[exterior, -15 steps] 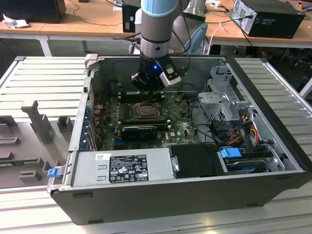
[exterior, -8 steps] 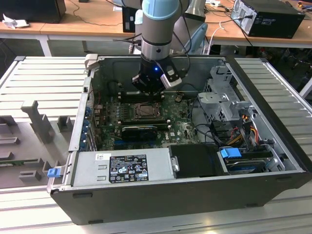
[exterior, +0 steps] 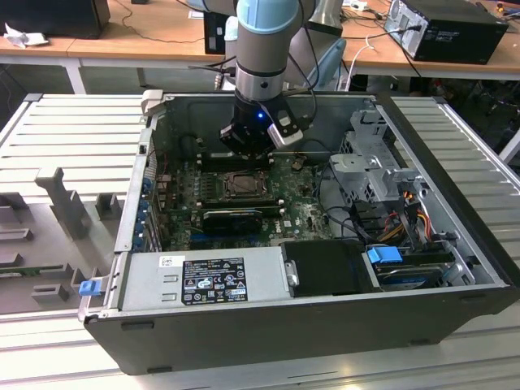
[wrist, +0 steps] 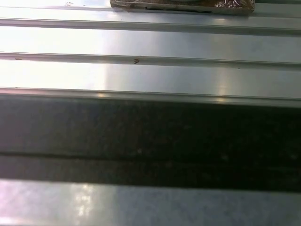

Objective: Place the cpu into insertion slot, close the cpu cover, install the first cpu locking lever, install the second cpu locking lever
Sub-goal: 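Install the first cpu locking lever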

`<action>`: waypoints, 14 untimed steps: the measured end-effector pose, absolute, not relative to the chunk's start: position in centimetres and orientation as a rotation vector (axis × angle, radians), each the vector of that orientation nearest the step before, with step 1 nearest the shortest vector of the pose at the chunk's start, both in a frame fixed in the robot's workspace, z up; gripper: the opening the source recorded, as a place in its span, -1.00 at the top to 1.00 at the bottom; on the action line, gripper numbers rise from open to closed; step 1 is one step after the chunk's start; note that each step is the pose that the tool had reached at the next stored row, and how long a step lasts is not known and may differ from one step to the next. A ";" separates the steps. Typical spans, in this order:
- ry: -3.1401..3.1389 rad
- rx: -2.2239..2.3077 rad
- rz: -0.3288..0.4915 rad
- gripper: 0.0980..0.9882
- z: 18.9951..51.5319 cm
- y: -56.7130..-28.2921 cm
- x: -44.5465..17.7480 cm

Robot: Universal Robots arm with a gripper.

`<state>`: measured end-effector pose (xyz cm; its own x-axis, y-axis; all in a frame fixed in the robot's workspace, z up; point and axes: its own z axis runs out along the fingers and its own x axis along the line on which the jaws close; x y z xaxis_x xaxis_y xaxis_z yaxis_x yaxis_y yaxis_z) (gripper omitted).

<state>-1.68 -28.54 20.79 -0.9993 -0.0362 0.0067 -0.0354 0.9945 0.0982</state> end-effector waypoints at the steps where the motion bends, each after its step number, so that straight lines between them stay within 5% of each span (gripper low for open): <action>1: -3.129 0.056 -0.154 0.98 20.8 -28.5 -1.7; 14: -3.129 0.055 -0.141 0.98 20.7 -28.5 -1.7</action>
